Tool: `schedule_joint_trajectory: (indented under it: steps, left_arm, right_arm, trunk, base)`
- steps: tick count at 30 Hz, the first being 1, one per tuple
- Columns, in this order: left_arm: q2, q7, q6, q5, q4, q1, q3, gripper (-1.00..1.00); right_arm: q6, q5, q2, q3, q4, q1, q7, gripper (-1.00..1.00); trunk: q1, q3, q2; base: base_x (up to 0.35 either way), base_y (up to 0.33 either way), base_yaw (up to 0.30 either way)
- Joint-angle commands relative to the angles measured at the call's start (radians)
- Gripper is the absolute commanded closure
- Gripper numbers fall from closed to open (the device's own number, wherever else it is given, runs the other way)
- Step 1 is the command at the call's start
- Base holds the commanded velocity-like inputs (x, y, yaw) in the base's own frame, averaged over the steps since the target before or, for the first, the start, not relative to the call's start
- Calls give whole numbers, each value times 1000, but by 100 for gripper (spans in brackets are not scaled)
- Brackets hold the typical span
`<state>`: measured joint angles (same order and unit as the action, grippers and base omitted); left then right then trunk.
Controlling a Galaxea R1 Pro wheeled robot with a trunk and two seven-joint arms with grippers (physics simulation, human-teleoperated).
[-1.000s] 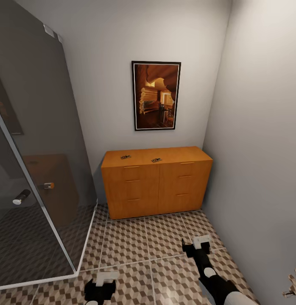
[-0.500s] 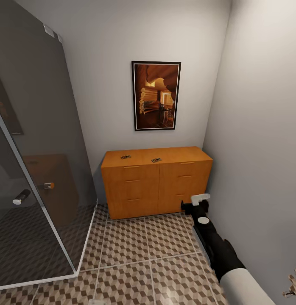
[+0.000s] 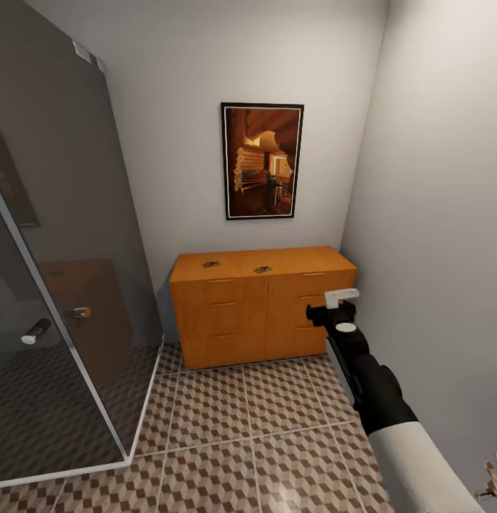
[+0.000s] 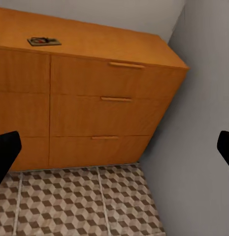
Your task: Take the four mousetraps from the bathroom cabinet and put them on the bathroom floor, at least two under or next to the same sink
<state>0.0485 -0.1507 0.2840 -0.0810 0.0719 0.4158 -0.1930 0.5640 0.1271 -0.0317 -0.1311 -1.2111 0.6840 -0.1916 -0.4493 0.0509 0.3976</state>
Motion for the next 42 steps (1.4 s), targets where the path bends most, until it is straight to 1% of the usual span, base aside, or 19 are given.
schedule_joint_trajectory:
  steps: [1, 4, 5, 7, 8, 10, 11, 16, 17, 24, 30, 42]
  left_arm:
    - [1, -2, 7, -8, 5, 2, -8, -100]
    - [1, -1, 7, -8, 4, 2, -8, -100]
    - [1, -2, 7, -9, 4, 2, -8, -100]
    - [1, -2, 7, -9, 4, 2, -8, -100]
    - [1, -1, 7, -9, 4, 2, -8, -100]
    - [1, -1, 7, -9, 3, 2, -8, -100]
    - [1, -1, 7, -8, 3, 2, -8, -100]
    - [2, -1, 8, -8, 2, 1, -8, -100]
    - [2, -1, 8, -8, 2, 1, -8, -100]
    - [2, -2, 7, -8, 2, 1, -8, -100]
    - [2, -1, 8, -8, 1, 1, -8, -100]
    - [3, -1, 8, -8, 2, 1, -8, -100]
  right_arm:
    - [10, 10, 0, -3, -2, 3, 7, -100]
    - [11, 10, 0, -5, -4, 6, 39, -100]
    - [11, 10, 0, -6, -5, 7, 70, -100]
    - [9, 11, 0, -7, -6, 8, 107, -100]
    - [4, 11, 0, -6, -7, 8, 148, -100]
    - [-4, 12, 1, -6, -7, 9, 190, -100]
    - [-16, 13, 1, -6, -8, 9, 228, -100]
    - [-62, 14, 2, -4, -8, 9, 297, -100]
    - [-81, 14, 2, -5, -8, 9, 312, -100]
    - [-124, 12, 3, -7, -8, 9, 339, -100]
    - [-147, 13, 3, -5, -8, 8, 342, -100]
    - [-159, 12, 8, -6, -7, 8, 342, -100]
  trunk:
    - [-1, 2, 2]
    - [-1, 2, 2]
    - [-1, 2, 2]
    - [-1, 2, 2]
    - [-1, 2, 2]
    - [-1, 2, 2]
    - [-1, 2, 2]
    - [-1, 2, 2]
    - [-1, 2, 2]
    - [-1, 2, 2]
    - [-1, 2, 2]
    - [-1, 2, 2]
  base:
    - [48, 0, 0]
    - [116, 0, 0]
    - [218, 0, 0]
    - [250, 0, 0]
    - [286, 0, 0]
    - [299, 0, 0]
    - [314, 0, 0]
    - [323, 0, 0]
    - [329, 0, 0]
    - [332, 0, 0]
    - [333, 0, 0]
    - [333, 0, 0]
